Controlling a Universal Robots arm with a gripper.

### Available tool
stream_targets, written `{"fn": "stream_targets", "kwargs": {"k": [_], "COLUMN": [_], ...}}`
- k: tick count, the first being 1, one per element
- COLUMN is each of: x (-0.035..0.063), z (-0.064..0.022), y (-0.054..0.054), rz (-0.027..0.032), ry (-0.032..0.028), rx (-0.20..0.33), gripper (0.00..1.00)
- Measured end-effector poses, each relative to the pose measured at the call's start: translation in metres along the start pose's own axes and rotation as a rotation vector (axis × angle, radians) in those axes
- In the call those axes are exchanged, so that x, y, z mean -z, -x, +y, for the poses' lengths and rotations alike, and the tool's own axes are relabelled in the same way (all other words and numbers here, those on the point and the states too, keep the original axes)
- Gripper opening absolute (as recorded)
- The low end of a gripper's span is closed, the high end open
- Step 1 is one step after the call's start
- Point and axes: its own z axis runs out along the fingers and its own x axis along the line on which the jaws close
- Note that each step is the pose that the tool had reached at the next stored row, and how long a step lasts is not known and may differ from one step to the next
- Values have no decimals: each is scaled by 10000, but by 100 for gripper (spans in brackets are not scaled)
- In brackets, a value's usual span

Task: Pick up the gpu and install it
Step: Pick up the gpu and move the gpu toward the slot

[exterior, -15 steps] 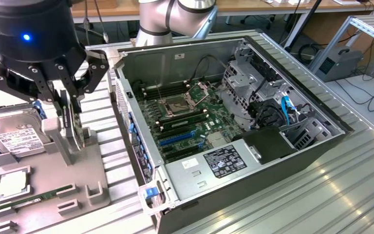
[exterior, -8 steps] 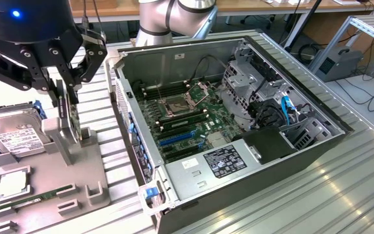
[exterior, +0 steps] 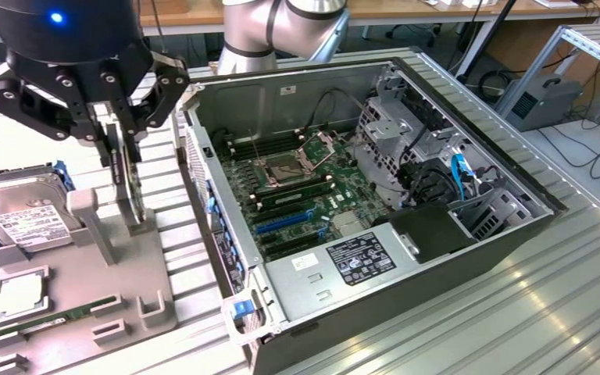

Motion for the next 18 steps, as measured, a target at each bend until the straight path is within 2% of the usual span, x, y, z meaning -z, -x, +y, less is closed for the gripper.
{"fn": "stream_targets", "kwargs": {"k": [3, 7, 12, 13, 16, 18], "x": [-2, -6, -15, -17, -21, -26], "z": [4, 16, 38, 46, 57, 69], "y": [90, 352, 827, 985, 1225, 1482], "rz": [0, 0, -1, 0, 0, 0], "ry": [0, 0, 0, -1, 0, 0], "rx": [0, -1, -1, 0, -1, 0], "gripper": [27, 27, 27, 27, 27, 27]}}
